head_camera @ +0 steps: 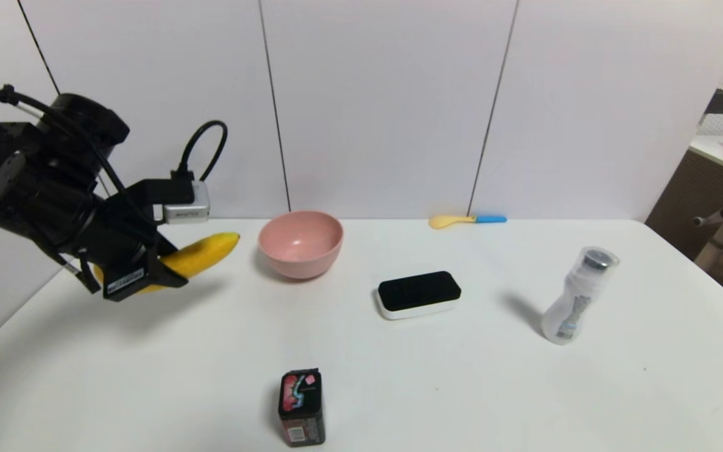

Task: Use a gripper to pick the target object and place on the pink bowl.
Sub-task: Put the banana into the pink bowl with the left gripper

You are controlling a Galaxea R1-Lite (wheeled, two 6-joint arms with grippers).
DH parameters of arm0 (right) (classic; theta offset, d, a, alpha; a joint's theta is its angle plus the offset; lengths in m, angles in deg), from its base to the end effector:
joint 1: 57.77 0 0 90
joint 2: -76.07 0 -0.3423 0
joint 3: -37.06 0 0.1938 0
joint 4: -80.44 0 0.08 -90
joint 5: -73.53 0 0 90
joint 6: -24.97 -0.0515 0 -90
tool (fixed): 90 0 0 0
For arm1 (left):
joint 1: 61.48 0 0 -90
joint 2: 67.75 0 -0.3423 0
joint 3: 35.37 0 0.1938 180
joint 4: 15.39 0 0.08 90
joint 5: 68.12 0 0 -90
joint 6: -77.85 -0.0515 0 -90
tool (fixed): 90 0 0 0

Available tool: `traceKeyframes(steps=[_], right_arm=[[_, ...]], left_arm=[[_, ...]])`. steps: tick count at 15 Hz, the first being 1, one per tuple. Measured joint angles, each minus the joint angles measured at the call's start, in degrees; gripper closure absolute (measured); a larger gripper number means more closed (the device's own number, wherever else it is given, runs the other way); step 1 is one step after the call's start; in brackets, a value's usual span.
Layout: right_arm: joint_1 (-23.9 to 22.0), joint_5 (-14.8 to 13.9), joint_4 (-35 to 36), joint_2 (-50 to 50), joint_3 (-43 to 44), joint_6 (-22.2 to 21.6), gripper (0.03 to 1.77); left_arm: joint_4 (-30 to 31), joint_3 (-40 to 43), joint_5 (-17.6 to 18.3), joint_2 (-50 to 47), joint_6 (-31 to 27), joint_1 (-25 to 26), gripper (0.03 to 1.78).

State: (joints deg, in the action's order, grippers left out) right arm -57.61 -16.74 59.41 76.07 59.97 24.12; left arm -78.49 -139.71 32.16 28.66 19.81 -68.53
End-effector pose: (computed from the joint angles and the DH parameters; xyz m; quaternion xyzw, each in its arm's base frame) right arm -0.0324 -0.0003 0.0798 0.0075 -0.0164 -0.0008 0.9998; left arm 0.3014 -0.0465 0.2596 0.4136 0.3400 -0.3413 0.7725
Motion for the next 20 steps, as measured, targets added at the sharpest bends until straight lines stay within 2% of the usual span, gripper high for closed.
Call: traceKeyframes(steps=[3,6,10,14,20], right_arm=[[0.0,0.0,0.0,0.0,0.0,0.0,0.09],[0.0,-0.1,0.0,0.0,0.0,0.0,0.09],[0.0,0.0,0.0,0.0,0.0,0.0,0.09],[0.0,0.0,0.0,0.0,0.0,0.1,0.09],[0.0,0.0,0.0,0.0,0.0,0.0,0.09]], left_arm=[[0.0,-8.9,1.0,2.3,3.7,-4.1,1.25],[0.5,-14.4,5.5,5.9,7.0,-7.6,1.25],[1.5,-21.5,12.1,12.3,7.7,-10.0,1.25],[7.9,-27.5,15.7,19.1,7.9,-10.9,1.25],[13.7,-31.5,18.5,26.4,9.8,-11.9,1.25]])
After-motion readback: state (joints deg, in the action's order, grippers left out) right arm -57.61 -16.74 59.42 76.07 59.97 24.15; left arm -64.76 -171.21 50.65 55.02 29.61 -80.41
